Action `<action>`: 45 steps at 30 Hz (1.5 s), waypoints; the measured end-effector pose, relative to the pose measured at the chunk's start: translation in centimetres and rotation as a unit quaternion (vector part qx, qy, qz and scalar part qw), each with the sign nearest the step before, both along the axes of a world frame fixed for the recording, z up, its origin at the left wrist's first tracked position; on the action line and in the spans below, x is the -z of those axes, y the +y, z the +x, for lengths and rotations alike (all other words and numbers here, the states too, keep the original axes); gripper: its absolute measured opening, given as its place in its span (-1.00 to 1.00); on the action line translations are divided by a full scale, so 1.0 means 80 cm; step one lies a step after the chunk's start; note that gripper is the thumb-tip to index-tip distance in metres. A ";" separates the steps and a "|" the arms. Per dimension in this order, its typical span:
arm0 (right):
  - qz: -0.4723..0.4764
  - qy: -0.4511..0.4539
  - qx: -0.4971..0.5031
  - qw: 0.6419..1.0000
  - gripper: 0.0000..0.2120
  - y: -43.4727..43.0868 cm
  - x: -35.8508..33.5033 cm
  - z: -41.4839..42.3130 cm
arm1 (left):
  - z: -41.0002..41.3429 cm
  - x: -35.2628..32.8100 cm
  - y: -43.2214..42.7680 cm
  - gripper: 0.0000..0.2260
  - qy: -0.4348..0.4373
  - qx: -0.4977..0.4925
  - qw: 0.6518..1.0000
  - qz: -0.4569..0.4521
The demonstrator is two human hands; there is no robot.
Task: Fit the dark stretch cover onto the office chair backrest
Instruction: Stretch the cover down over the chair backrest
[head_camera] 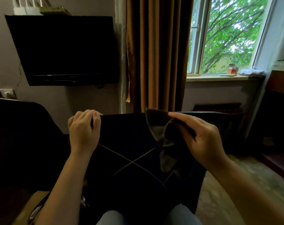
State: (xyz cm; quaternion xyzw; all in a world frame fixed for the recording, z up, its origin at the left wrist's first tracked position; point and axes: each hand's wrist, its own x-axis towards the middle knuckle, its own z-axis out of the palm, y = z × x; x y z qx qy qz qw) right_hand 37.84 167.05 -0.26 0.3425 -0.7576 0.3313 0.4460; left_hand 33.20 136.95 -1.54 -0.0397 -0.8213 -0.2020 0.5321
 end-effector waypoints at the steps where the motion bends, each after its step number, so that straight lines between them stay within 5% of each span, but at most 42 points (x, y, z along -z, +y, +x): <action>1: 0.012 -0.005 0.032 0.999 -0.70 0.013 0.001 0.002 | 0.000 0.000 0.001 -0.62 0.000 -0.001 1.000 0.002; 6: 0.048 -0.027 0.222 0.973 -0.76 0.076 0.006 0.004 | 0.002 0.000 0.001 -0.63 -0.003 -0.002 1.000 -0.003; 10: -0.034 -0.040 0.307 0.950 -0.86 0.117 0.002 -0.008 | 0.004 0.000 0.002 -0.63 -0.006 0.001 1.000 -0.007; 20: -0.138 -0.007 0.260 0.956 -0.80 0.080 0.044 -0.048 | 0.005 0.001 0.008 -0.61 -0.007 -0.006 1.000 -0.012; 28: -0.125 0.012 0.255 0.959 -0.74 0.070 0.088 -0.065 | 0.006 0.002 0.013 -0.63 0.004 -0.001 1.000 -0.014; 36: -0.192 0.087 0.259 0.942 -0.76 0.089 0.044 -0.067 | 0.005 0.004 0.017 -0.63 0.012 -0.008 1.000 -0.019; 41: -0.208 0.034 0.303 0.930 -0.76 0.104 0.087 -0.084 | 0.007 0.003 0.020 -0.64 0.017 -0.009 1.000 -0.019; 45: -0.314 -0.119 0.230 0.913 -0.76 0.101 0.118 -0.088 | 0.009 0.004 0.023 -0.63 0.020 -0.009 0.999 -0.025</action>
